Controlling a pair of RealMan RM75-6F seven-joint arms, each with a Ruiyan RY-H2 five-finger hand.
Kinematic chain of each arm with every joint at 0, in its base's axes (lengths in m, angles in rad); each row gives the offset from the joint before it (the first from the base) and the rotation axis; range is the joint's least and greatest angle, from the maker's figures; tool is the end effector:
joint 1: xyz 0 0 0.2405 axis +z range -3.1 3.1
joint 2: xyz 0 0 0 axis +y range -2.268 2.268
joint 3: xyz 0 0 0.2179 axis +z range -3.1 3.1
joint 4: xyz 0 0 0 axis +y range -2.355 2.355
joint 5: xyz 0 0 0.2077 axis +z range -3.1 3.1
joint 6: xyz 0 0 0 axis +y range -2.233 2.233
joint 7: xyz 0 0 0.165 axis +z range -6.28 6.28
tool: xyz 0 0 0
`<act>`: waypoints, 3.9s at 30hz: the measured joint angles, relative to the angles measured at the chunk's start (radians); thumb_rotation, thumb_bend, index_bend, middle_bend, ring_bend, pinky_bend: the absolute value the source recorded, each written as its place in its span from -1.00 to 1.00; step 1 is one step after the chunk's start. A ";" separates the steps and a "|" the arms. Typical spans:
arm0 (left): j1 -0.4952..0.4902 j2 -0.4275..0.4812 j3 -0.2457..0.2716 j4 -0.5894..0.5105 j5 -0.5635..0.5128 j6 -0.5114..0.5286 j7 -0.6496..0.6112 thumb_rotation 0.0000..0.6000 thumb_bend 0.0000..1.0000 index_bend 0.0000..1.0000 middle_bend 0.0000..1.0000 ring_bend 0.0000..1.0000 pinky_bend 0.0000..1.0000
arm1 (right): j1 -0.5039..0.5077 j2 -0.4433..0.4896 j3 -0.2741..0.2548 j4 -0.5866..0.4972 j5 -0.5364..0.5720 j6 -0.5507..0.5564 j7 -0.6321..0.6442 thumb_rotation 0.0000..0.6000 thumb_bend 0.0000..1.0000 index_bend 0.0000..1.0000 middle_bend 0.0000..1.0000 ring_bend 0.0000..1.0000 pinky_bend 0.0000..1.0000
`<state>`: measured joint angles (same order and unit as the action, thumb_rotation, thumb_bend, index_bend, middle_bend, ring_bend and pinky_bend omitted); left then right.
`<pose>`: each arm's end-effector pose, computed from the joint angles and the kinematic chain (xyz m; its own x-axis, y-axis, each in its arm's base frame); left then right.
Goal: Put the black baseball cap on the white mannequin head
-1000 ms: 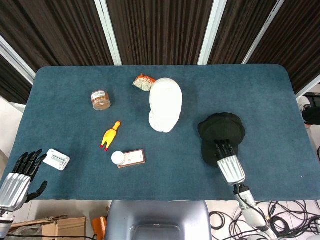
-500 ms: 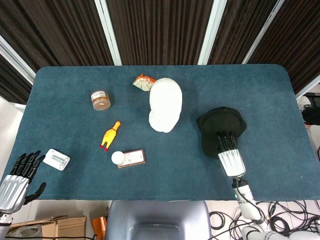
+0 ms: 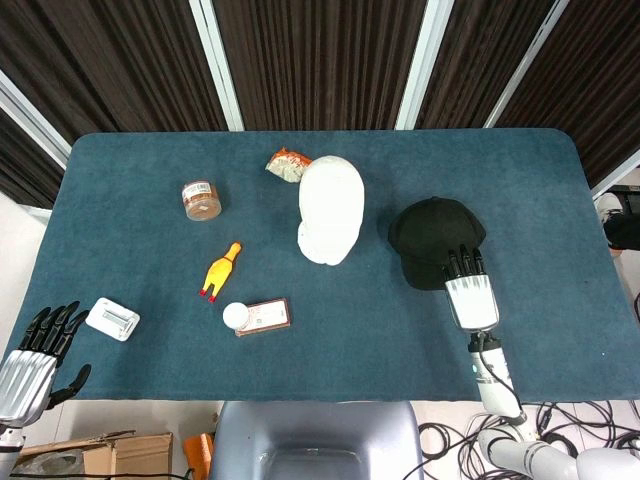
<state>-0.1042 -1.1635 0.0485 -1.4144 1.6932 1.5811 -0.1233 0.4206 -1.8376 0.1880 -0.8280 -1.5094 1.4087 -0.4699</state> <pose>-0.2786 0.1835 0.1349 0.4287 0.0088 0.9034 0.8828 -0.2168 -0.4168 -0.2282 -0.3109 0.0115 0.7635 0.2284 0.6040 -0.5996 -0.0966 0.7944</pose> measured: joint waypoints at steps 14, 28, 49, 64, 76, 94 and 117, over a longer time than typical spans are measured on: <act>0.001 0.001 -0.002 0.003 0.000 0.002 -0.007 1.00 -0.23 -1.00 -1.00 -1.00 -1.00 | 0.031 -0.035 0.012 0.141 -0.015 0.082 0.257 1.00 -0.18 1.00 0.62 0.66 1.00; 0.003 0.004 -0.003 0.006 -0.001 0.004 -0.020 1.00 -0.23 -1.00 -1.00 -1.00 -1.00 | 0.083 0.036 0.090 0.212 -0.021 0.301 0.294 1.00 -0.18 1.00 0.63 0.66 1.00; -0.010 -0.003 -0.007 0.007 -0.008 -0.021 -0.019 1.00 -0.22 -1.00 -1.00 -1.00 -1.00 | 0.353 0.331 0.167 -0.352 -0.168 0.208 -0.443 1.00 -0.22 1.00 0.64 0.67 1.00; -0.003 0.000 -0.006 0.009 0.001 0.002 -0.025 1.00 -0.23 -1.00 -1.00 -1.00 -1.00 | 0.479 0.262 0.114 -0.347 -0.245 0.047 -0.656 1.00 -0.24 1.00 0.65 0.67 1.00; -0.006 0.000 -0.003 0.007 0.010 -0.002 -0.026 1.00 -0.23 -1.00 -1.00 -1.00 -1.00 | 0.421 0.234 -0.012 -0.345 -0.311 0.052 -0.648 1.00 -0.24 1.00 0.65 0.68 1.00; -0.008 0.004 -0.008 0.006 -0.001 -0.003 -0.036 1.00 -0.23 -1.00 -1.00 -1.00 -1.00 | 0.328 0.123 -0.073 -0.216 -0.344 0.110 -0.568 1.00 -0.62 -0.65 0.10 0.27 0.99; 0.003 0.000 -0.008 0.004 -0.001 0.010 -0.006 1.00 -0.23 -1.00 -1.00 -1.00 -1.00 | -0.157 0.473 -0.138 -0.958 0.005 0.289 -0.268 1.00 -0.96 -1.00 -1.00 -1.00 -0.64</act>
<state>-0.1017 -1.1632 0.0408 -1.4106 1.6922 1.5906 -0.1296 0.2634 -1.3645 0.0496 -1.7863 -1.5048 1.6976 -0.7382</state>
